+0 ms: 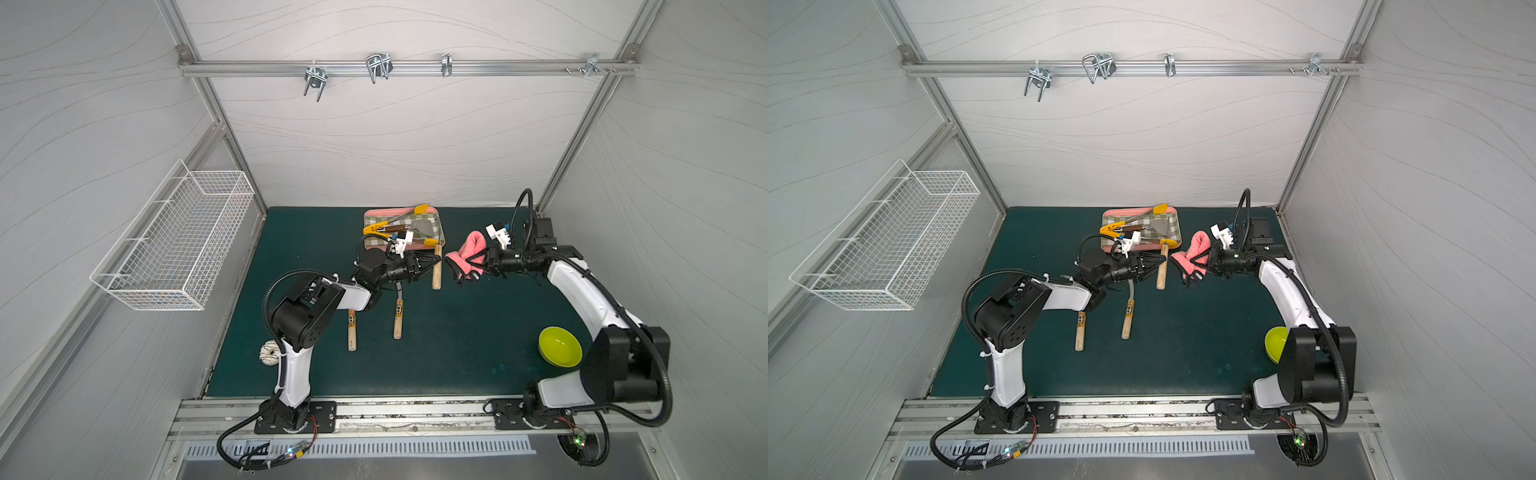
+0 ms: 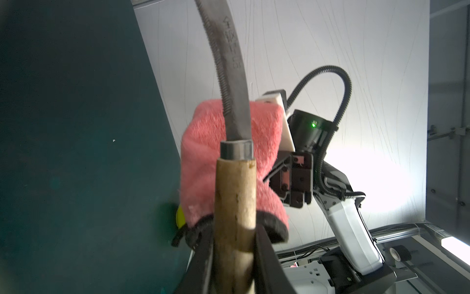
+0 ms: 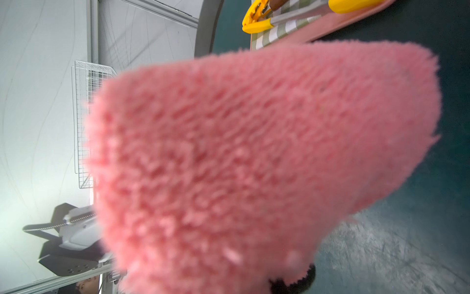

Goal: Wipe small sickles with rags
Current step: Wipe the small sickle.

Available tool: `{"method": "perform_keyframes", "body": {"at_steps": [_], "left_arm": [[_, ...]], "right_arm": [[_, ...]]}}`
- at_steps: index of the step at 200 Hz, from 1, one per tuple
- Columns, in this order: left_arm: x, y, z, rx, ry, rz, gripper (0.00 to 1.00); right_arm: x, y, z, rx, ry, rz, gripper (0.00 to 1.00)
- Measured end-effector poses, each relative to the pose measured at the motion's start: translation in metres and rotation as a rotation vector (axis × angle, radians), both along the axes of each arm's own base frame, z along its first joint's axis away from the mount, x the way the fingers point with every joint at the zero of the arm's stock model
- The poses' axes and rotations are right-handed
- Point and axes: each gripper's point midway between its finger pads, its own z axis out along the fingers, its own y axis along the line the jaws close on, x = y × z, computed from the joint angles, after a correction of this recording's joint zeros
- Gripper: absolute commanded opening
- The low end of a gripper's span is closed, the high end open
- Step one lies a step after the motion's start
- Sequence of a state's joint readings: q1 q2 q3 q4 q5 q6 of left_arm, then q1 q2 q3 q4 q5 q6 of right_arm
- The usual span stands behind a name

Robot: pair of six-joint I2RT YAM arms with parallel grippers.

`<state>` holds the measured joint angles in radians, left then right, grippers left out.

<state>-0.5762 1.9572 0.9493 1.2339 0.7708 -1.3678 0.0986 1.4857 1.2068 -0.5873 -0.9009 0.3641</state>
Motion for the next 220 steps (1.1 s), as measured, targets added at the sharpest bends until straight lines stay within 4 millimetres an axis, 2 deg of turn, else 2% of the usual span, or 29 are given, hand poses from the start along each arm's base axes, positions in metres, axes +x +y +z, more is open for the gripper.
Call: {"method": "perform_keyframes", "body": {"at_steps": [21,33,57,68,100,141,167,203,220], "left_arm": [[-0.004,0.001,0.008,-0.014,-0.017,-0.003,0.0],[-0.006,0.001,0.012,-0.018,-0.024,-0.004,0.0],[-0.007,0.001,0.014,-0.02,-0.028,-0.007,0.0],[-0.007,0.002,0.016,-0.024,-0.036,-0.004,0.0],[-0.007,0.004,0.016,-0.021,-0.047,-0.011,0.0],[-0.021,0.001,0.01,0.002,-0.058,-0.083,0.0],[-0.022,0.001,0.005,0.021,-0.041,-0.099,0.0],[-0.006,-0.004,0.018,0.008,-0.06,-0.067,0.0],[0.0,-0.005,0.023,0.001,-0.07,-0.048,0.0]], "right_arm": [[0.02,0.013,0.0,0.003,-0.006,0.043,0.15],[0.024,0.025,-0.002,0.004,-0.005,0.079,0.15],[0.017,0.057,0.0,-0.007,-0.031,0.179,0.15],[0.013,0.066,-0.001,-0.031,-0.052,0.202,0.15],[0.006,0.071,-0.005,-0.086,-0.104,0.218,0.15],[-0.012,0.067,-0.011,-0.185,-0.176,0.197,0.15],[-0.038,0.064,-0.022,-0.24,-0.185,0.204,0.15],[-0.109,0.072,-0.043,-0.219,-0.088,0.335,0.15],[-0.13,0.072,-0.047,-0.197,-0.058,0.37,0.15]]}}
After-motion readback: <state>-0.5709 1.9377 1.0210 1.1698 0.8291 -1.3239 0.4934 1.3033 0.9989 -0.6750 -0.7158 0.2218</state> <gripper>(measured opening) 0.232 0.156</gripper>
